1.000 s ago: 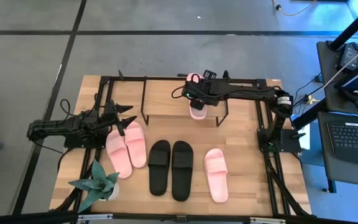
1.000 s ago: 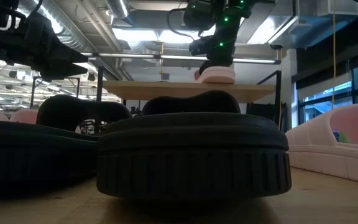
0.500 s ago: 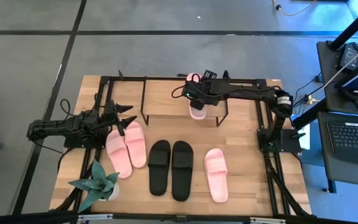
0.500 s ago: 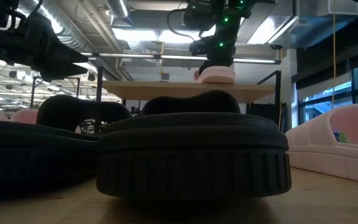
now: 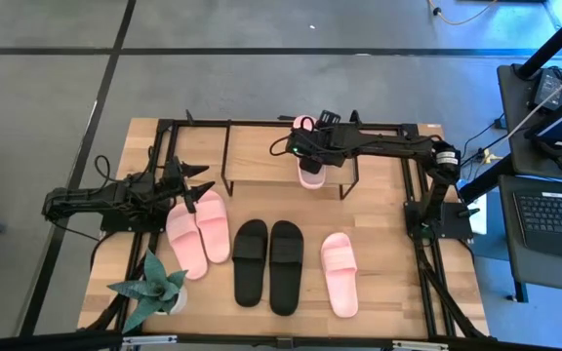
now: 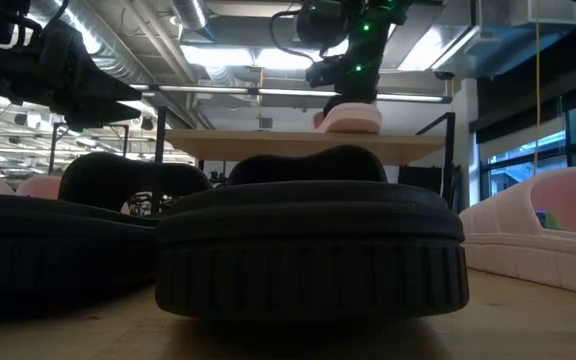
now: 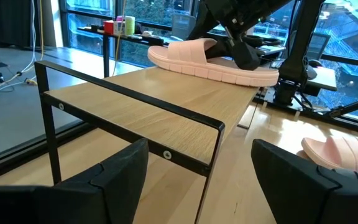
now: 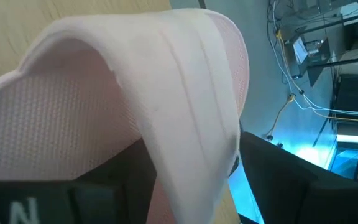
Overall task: Pick and place slides into the shelf
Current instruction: Put the pink slide on the shelf
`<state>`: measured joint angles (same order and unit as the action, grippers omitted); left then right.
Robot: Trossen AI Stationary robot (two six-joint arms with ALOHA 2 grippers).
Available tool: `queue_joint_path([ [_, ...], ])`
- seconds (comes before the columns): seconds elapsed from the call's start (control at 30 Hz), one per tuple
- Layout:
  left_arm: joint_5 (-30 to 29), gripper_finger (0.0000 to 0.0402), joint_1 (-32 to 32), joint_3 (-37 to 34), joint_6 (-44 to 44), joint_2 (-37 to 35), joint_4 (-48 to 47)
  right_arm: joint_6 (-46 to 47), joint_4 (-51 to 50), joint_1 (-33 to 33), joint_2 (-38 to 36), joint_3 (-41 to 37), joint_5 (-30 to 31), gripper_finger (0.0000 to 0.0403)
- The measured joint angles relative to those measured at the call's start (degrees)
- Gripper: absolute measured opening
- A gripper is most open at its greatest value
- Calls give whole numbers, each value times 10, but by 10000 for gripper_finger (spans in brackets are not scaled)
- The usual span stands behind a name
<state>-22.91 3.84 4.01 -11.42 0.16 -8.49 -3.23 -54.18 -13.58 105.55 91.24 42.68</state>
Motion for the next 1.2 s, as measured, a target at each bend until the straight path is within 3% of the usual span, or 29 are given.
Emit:
queue_joint_path([
  [0.37, 0, 276, 0, 0, 0, 0, 0, 1, -12, 0, -17, 0, -2, 225],
  [0.53, 0, 276, 0, 0, 0, 0, 0, -3, -21, 0, -18, 1, -65, 225],
  [0.93, 0, 276, 0, 0, 0, 0, 0, -2, -39, 0, -30, 5, -92, 225],
  [1.2, 0, 276, 0, 0, 0, 0, 0, 1, -59, 3, -31, 65, -164, 225],
])
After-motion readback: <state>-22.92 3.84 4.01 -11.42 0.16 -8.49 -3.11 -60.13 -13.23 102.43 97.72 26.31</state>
